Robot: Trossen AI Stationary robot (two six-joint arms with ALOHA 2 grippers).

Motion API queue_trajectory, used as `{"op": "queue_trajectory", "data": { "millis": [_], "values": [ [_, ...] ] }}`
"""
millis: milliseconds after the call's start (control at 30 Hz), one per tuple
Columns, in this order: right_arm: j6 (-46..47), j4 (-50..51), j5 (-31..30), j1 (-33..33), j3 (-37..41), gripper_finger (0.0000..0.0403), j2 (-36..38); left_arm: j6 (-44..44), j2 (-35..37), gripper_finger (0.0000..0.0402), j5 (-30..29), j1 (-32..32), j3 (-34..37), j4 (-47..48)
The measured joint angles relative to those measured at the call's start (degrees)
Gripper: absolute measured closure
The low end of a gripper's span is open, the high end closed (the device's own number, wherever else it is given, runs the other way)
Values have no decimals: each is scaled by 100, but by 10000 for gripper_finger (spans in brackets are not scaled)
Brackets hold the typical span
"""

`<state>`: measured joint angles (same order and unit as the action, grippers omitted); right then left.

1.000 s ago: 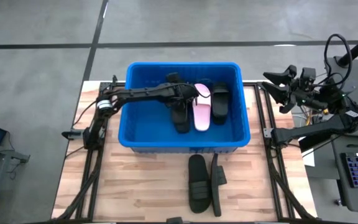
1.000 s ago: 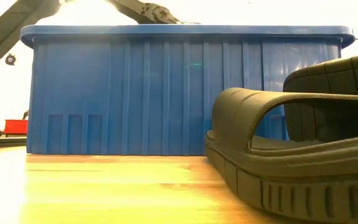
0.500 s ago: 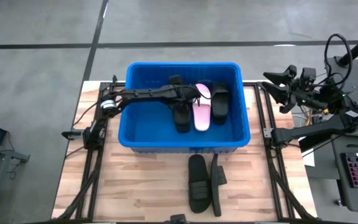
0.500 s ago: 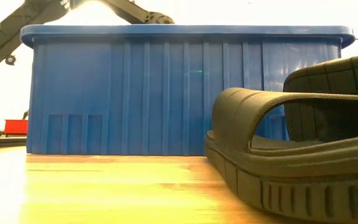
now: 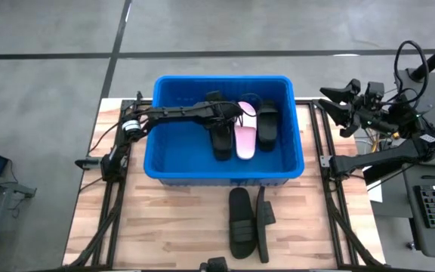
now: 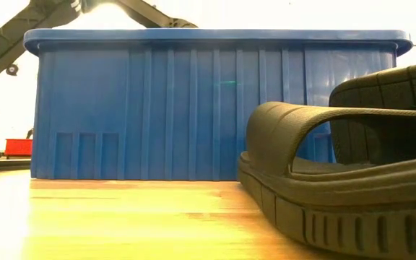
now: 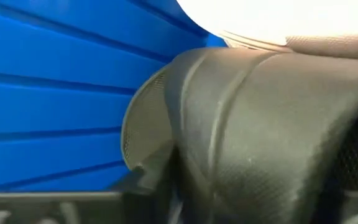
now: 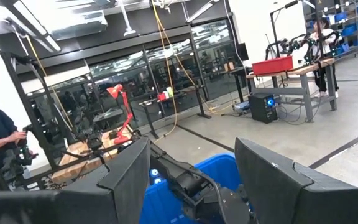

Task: Pick and place slides into bin
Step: Put the black slide into the bin

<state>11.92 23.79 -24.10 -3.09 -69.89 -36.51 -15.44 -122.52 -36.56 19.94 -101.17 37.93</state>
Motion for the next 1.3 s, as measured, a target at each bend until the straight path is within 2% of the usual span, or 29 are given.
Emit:
{"op": "queue_trajectory", "data": {
  "millis": [300,500,633,933,1300],
  "values": [
    [-50,1,0,0,0,177,0,-1,67,109,236,22,-174,171],
    [-61,2,2,0,0,177,0,-27,293,43,527,-6,-187,211],
    [-90,4,0,0,0,177,0,-179,402,27,758,-31,-177,214],
    [-149,7,2,0,0,177,0,-492,472,26,874,-89,-258,389],
    [-193,22,2,0,0,177,0,-637,1044,26,941,-362,-316,520]
  ]
}}
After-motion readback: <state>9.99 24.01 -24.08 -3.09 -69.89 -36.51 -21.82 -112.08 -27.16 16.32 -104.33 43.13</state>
